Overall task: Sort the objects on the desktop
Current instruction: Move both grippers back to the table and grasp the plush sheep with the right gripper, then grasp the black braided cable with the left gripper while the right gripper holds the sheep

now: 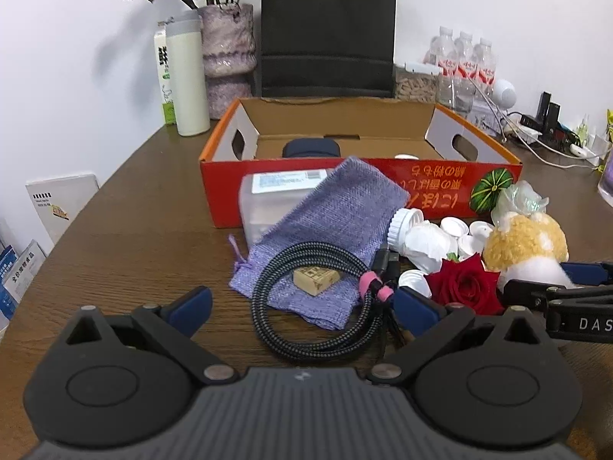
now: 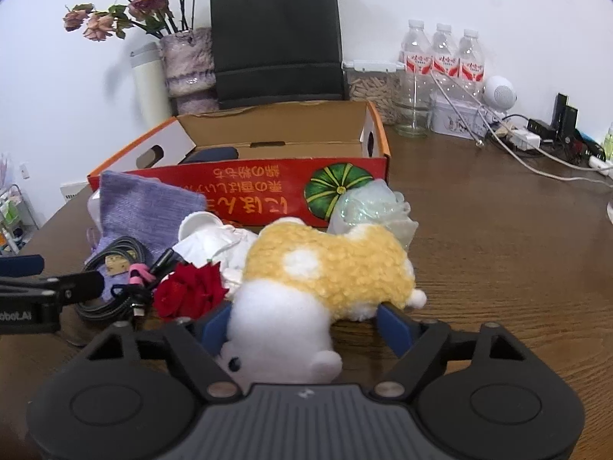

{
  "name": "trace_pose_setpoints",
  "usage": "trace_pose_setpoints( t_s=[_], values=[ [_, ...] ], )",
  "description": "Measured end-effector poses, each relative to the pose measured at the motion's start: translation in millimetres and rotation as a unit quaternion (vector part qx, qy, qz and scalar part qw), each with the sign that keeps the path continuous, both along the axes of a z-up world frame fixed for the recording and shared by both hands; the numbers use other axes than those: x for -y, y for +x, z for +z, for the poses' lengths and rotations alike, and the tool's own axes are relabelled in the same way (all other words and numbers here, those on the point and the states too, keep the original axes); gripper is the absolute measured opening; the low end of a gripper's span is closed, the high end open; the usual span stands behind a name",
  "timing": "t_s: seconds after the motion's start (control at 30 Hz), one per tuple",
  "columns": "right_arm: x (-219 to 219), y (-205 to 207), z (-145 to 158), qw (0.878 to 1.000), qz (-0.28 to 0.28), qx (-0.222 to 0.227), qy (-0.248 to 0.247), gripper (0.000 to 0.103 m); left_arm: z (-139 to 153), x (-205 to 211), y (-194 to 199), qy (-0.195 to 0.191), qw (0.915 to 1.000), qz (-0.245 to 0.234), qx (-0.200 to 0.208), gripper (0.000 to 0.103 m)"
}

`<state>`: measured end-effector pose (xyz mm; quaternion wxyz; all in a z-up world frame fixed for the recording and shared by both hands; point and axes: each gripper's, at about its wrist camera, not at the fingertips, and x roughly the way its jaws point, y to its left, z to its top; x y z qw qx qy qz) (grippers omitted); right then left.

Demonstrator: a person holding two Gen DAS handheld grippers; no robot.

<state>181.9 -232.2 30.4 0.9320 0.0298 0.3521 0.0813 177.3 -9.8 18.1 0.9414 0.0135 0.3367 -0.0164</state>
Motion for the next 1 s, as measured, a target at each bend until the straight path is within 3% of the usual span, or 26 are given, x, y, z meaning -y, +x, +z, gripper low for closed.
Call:
trace_pose_setpoints(
  t_s=[0.1, 0.17, 0.23, 0.33, 1.0],
  values=[
    [4, 3, -5, 1.000, 0.008, -0.018, 0.020, 0.069, -4, 2, 8, -0.002, 0.9999, 0.000, -0.015, 0.103],
    [3, 3, -6, 1.000, 0.012, -0.015, 0.013, 0.067, -6, 3, 13, -0.001, 0.9997, 0.001, -0.025, 0.103],
    [3, 1, -6, 1.000, 0.018, -0.011, 0.014, 0.056, -8, 4, 19, -0.003, 0.9994, 0.002, -0.033, 0.103],
    [5, -1, -6, 1.000, 0.023, -0.006, 0.020, 0.052, -8, 4, 26, -0.010, 0.9991, 0.004, -0.040, 0.103],
    [17, -6, -7, 0.999, 0.022, 0.014, 0.021, 0.051, -22, 6, 47, -0.030, 0.9966, 0.007, -0.077, 0.103]
  ],
)
